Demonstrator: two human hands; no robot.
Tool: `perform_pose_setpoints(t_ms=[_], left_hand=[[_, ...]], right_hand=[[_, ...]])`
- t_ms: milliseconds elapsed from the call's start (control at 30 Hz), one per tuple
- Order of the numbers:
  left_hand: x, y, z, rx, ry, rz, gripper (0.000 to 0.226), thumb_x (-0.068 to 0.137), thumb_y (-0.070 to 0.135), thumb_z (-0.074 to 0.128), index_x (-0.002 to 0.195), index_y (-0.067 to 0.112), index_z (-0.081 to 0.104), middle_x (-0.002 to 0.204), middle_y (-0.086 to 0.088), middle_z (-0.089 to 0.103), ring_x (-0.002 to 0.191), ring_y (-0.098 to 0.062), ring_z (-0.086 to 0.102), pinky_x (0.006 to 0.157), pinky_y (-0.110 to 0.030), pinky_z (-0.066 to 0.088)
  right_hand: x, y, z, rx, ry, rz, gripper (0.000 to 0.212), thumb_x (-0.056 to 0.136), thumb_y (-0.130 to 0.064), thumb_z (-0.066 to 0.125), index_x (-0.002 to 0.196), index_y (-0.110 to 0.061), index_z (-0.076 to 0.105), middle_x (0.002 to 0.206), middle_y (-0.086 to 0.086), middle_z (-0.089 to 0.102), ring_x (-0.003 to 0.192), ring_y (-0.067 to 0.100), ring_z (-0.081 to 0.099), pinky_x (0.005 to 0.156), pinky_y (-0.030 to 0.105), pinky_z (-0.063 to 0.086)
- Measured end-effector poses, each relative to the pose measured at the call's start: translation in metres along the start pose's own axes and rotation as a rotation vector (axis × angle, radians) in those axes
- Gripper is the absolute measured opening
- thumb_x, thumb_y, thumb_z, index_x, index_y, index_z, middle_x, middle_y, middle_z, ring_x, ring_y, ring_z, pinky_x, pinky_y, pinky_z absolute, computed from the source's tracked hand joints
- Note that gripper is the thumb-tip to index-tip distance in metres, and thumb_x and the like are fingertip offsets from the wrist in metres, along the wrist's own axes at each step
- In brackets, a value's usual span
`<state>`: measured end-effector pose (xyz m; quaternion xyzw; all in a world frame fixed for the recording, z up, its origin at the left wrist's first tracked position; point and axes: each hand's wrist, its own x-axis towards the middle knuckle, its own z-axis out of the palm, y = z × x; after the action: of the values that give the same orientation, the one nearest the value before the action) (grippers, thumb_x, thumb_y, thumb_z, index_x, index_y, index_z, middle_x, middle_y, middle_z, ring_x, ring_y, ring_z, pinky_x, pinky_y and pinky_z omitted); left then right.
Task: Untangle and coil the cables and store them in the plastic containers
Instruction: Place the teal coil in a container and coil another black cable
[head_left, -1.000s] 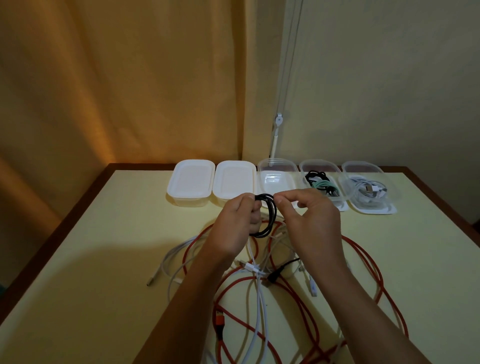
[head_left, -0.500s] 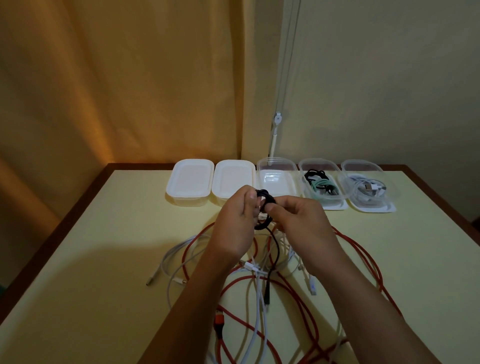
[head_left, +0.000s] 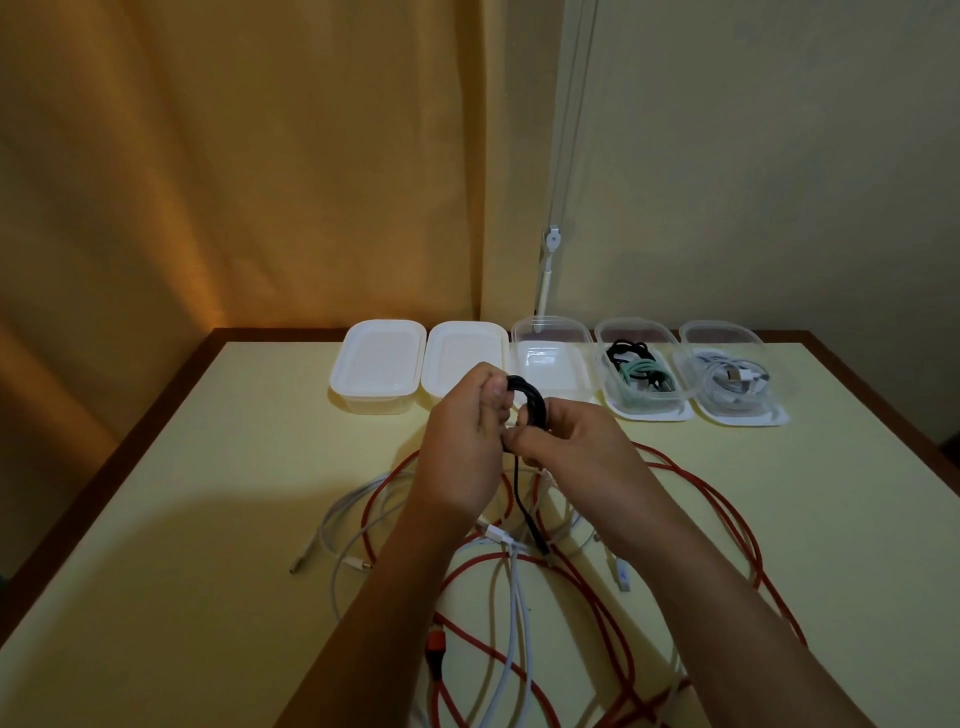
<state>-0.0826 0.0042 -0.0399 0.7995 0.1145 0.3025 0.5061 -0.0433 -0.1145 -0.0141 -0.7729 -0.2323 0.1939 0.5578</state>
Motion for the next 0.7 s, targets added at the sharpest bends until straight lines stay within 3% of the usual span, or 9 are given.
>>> perform_pose_setpoints(t_ms=[67, 167, 267, 433, 500, 600, 700], left_hand=[[-0.001, 0.0, 0.003, -0.008, 0.005, -0.009, 0.033, 0.107, 0.023, 0.033, 0.089, 0.005, 0.055, 0.079, -0.009, 0.063, 0.076, -0.025, 0.061, 0.063, -0.024, 0.047], [-0.003, 0.003, 0.006, 0.018, 0.032, 0.011, 0.032, 0.107, 0.024, 0.033, 0.088, 0.008, 0.053, 0.078, -0.007, 0.062, 0.076, -0.023, 0.062, 0.067, -0.034, 0.049], [-0.004, 0.001, 0.004, 0.146, 0.057, 0.046, 0.029, 0.107, 0.024, 0.033, 0.092, 0.012, 0.054, 0.073, 0.006, 0.057, 0.072, -0.012, 0.056, 0.06, -0.023, 0.043], [-0.004, -0.005, 0.003, 0.175, 0.086, 0.026, 0.028, 0.107, 0.024, 0.033, 0.091, 0.013, 0.053, 0.071, 0.01, 0.053, 0.065, -0.009, 0.05, 0.057, -0.017, 0.036], [-0.002, -0.006, 0.003, 0.148, 0.108, 0.001, 0.029, 0.107, 0.025, 0.032, 0.085, 0.018, 0.049, 0.069, 0.01, 0.049, 0.062, -0.005, 0.045, 0.058, -0.02, 0.036], [0.001, -0.007, 0.0, 0.069, 0.131, -0.036, 0.033, 0.107, 0.028, 0.031, 0.077, 0.026, 0.042, 0.067, 0.011, 0.046, 0.061, -0.006, 0.043, 0.059, -0.027, 0.037], [0.001, -0.004, 0.001, 0.045, 0.1, -0.038, 0.034, 0.107, 0.028, 0.031, 0.074, 0.027, 0.039, 0.066, 0.011, 0.042, 0.058, -0.005, 0.038, 0.056, -0.022, 0.033]], right_hand=[[0.001, 0.003, 0.003, -0.049, 0.112, -0.004, 0.018, 0.092, -0.028, 0.064, 0.083, -0.013, 0.07, 0.081, 0.014, 0.071, 0.085, 0.036, 0.068, 0.085, 0.057, 0.054], [0.002, 0.002, 0.005, -0.105, 0.167, -0.021, 0.015, 0.095, -0.029, 0.062, 0.088, -0.022, 0.073, 0.078, -0.001, 0.074, 0.08, 0.021, 0.072, 0.082, 0.05, 0.059], [0.003, 0.003, 0.003, -0.198, 0.197, -0.048, 0.014, 0.091, -0.019, 0.062, 0.089, -0.022, 0.075, 0.076, -0.001, 0.075, 0.075, 0.018, 0.073, 0.076, 0.046, 0.06], [0.002, 0.008, -0.003, -0.319, 0.317, -0.076, 0.023, 0.087, -0.017, 0.062, 0.066, -0.011, 0.069, 0.06, 0.009, 0.067, 0.06, 0.023, 0.064, 0.059, 0.036, 0.054], [0.003, 0.007, -0.005, -0.16, 0.302, -0.049, 0.023, 0.087, -0.018, 0.063, 0.068, -0.006, 0.069, 0.067, 0.014, 0.068, 0.069, 0.029, 0.066, 0.067, 0.038, 0.057], [0.003, 0.002, -0.006, 0.196, 0.141, 0.067, 0.025, 0.084, -0.026, 0.059, 0.067, -0.012, 0.069, 0.079, 0.015, 0.073, 0.085, 0.034, 0.069, 0.088, 0.047, 0.054], [0.007, 0.004, -0.004, 0.494, 0.109, 0.11, 0.033, 0.093, -0.02, 0.05, 0.061, -0.014, 0.058, 0.063, 0.005, 0.061, 0.072, 0.026, 0.062, 0.083, 0.042, 0.049]])
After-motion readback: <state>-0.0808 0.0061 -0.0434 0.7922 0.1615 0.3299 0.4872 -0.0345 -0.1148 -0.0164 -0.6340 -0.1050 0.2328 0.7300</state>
